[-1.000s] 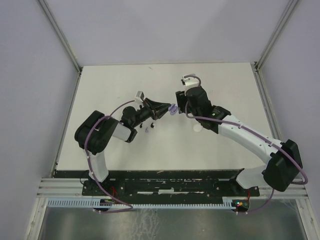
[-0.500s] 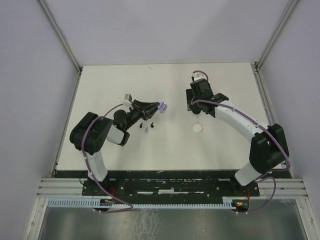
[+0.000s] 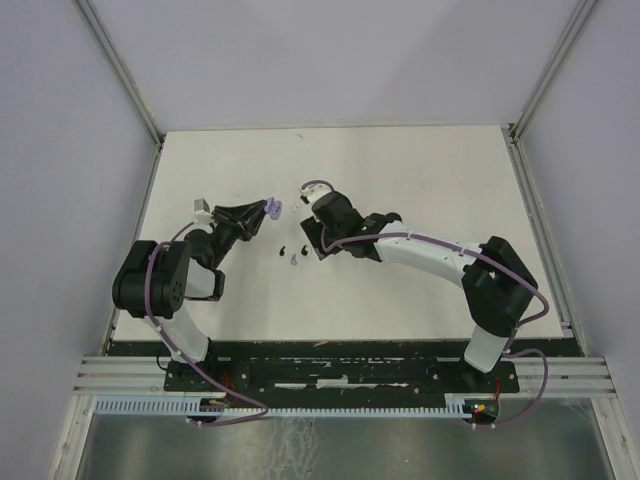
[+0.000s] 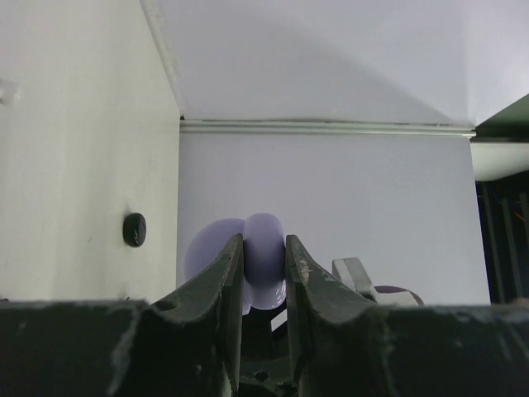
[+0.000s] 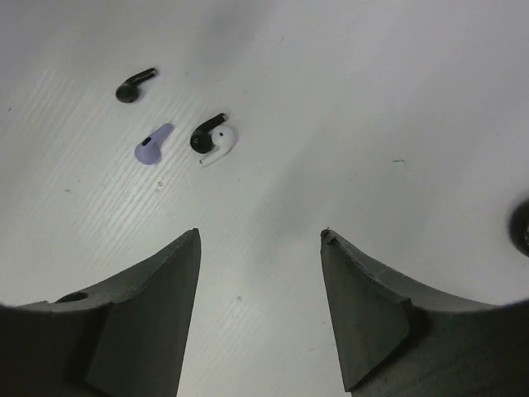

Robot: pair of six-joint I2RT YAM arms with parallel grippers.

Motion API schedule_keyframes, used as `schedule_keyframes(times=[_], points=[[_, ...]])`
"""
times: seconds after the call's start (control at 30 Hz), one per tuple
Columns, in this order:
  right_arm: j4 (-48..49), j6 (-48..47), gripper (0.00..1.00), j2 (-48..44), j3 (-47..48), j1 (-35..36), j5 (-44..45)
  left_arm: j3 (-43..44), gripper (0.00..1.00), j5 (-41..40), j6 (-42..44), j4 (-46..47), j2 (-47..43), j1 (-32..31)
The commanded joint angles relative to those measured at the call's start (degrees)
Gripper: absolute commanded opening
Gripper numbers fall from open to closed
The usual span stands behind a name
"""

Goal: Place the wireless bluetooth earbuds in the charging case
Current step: Pick up the earbud from the center of the board.

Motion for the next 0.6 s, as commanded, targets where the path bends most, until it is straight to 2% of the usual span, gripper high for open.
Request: schedule_keyframes(times=[0.0, 0.23, 0.33, 0.57], points=[[4.3, -1.2, 0.67, 2.4, 4.7, 2.0, -1.6, -2.0, 0.03, 3.3, -0.8, 4.5, -3.4, 4.3], [4.8, -0.8, 0.65, 9.1, 10.1, 5.8, -2.7, -3.7, 0.03, 4.3, -1.1, 5.0, -4.3, 7.2], [4.9, -0.7, 0.6, 11.8, 12.7, 6.7, -3.0, -4.6, 0.03, 4.7, -1.8, 6.0, -4.2, 8.3], [4.3, 0.2, 0.56, 15.9, 15.9, 7.8, -2.8, -5.3, 0.03, 5.8, -1.9, 6.3, -4.8, 10.1]])
